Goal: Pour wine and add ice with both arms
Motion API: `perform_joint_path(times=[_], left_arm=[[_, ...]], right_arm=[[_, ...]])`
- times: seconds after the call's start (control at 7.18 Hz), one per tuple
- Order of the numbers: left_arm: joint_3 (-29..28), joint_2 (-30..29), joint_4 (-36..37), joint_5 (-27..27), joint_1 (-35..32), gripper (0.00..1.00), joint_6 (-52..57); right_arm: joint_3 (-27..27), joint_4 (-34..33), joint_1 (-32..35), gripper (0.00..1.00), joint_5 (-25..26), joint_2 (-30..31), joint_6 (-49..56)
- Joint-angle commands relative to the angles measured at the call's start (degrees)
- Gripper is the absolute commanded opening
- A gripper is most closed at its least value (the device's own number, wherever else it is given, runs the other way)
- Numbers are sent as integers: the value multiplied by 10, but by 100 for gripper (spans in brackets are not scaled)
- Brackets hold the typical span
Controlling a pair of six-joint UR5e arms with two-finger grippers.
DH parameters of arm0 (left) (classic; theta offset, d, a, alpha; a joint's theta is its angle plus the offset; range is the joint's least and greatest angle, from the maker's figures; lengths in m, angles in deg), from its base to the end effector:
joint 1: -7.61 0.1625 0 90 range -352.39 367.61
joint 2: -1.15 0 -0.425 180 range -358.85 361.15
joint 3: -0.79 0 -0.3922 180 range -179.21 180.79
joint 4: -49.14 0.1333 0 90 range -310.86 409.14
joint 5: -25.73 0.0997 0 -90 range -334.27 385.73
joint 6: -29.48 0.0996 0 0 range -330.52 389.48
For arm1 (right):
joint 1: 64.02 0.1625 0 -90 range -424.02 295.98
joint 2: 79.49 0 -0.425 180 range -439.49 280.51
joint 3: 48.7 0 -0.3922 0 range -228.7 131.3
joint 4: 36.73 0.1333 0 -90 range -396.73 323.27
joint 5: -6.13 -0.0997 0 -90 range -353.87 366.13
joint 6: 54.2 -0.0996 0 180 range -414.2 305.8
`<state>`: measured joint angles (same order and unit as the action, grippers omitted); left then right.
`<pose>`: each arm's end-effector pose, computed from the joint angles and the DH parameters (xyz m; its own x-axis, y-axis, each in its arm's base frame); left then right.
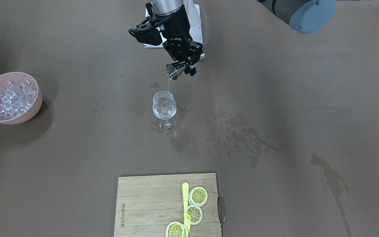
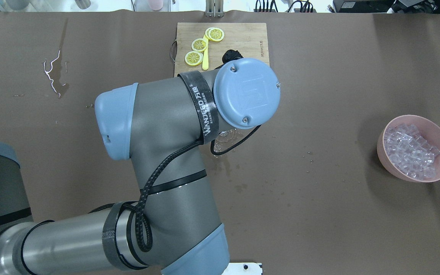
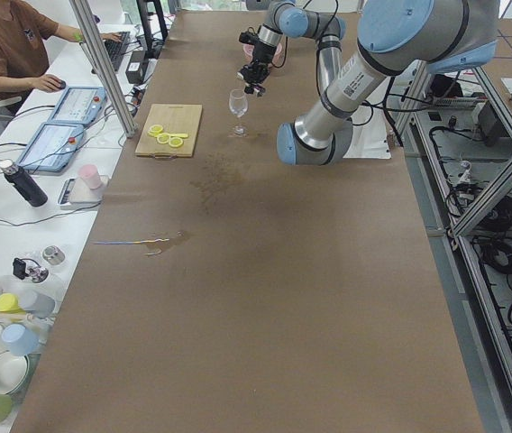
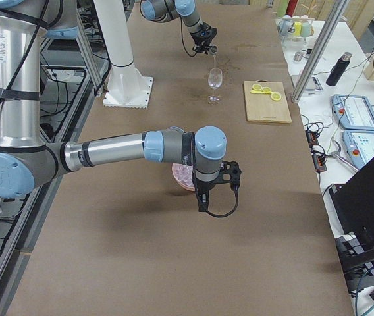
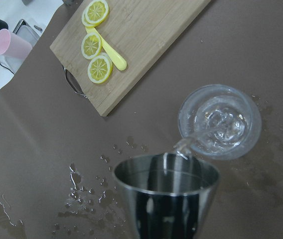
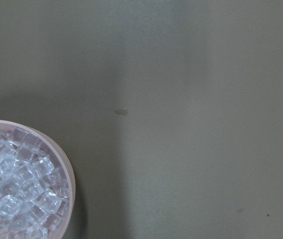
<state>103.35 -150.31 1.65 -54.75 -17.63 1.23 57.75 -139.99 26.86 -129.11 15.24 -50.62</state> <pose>0.4948 -0.3989 0.0201 0.8043 0.5813 -0.1232 -0.4432 0.7250 0.5271 0.0694 -0.4457 0.5792 0.7033 -0.0326 0.7101 0.0286 0.9994 0.0175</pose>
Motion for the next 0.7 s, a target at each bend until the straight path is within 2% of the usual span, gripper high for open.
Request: perform_joint_path(times=[0.0,0.28,0.42,0.56], left_arm=[[-5,-2,37,2,-6,0,18],[-1,-5,58,-3,-13,0,39],[9,-2,10,-8,-18,0,-2],[16,21,-77,-35,-20,0,-84]], right_arm=[[0,1,0,100,-4,0,-1],[1,1,0,100,-11,0,0],[1,1,0,100,-12,0,0],[1,2,0,100,-12,-1,-1]])
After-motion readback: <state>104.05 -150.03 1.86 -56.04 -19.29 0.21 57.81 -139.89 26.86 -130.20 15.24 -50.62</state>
